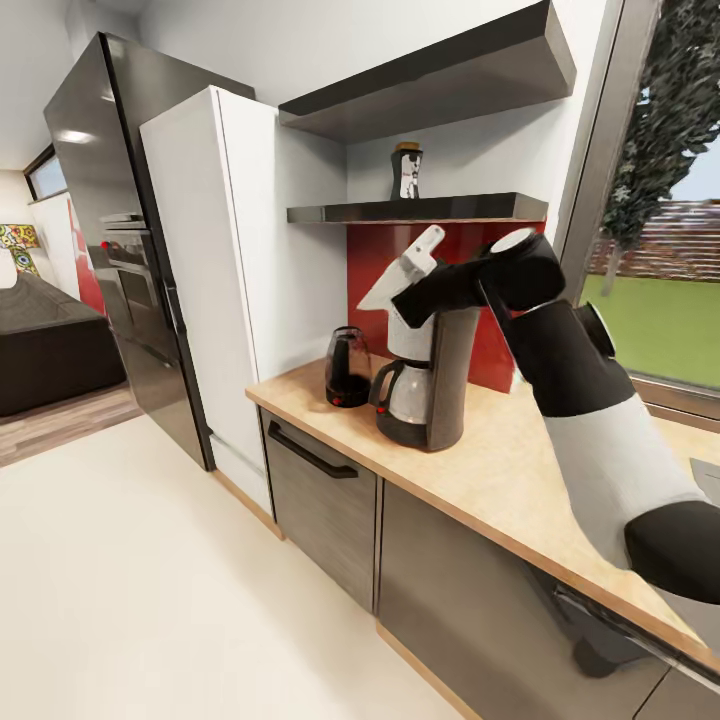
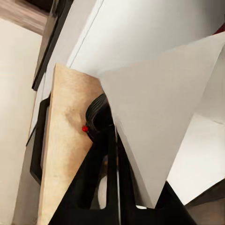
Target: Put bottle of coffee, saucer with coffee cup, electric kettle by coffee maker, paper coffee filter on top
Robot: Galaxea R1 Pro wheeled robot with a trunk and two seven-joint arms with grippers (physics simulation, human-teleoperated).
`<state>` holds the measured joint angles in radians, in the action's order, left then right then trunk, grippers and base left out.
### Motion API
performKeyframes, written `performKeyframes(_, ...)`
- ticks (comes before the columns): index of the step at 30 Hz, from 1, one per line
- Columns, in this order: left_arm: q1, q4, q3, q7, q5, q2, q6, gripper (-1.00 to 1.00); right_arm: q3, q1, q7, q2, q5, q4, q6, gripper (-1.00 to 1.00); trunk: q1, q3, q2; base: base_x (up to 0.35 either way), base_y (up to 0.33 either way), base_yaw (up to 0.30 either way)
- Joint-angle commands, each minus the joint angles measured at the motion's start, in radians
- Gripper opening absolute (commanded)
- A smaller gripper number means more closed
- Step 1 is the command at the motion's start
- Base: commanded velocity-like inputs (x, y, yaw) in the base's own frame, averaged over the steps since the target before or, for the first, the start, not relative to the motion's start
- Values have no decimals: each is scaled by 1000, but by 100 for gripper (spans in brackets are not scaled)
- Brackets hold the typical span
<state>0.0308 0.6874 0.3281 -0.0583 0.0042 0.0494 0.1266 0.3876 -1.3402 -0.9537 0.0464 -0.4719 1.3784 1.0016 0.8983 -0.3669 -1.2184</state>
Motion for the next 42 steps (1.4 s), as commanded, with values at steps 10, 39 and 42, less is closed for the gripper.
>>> performKeyframes(10,0,1,5,-6,0,1,1,100,52,-158,-332,20,-254,-258,-45,-100,0,-1,-1,0,0,0)
performKeyframes(39,0,1,5,-6,0,1,1,100,132,-332,-392,-60,-506,-504,-121,-100,0,-1,-1,11,0,0)
performKeyframes(42,0,1,5,-6,0,1,1,100,132,-333,-391,-60,-506,-504,-121,-100,0,-1,-1,45,0,0)
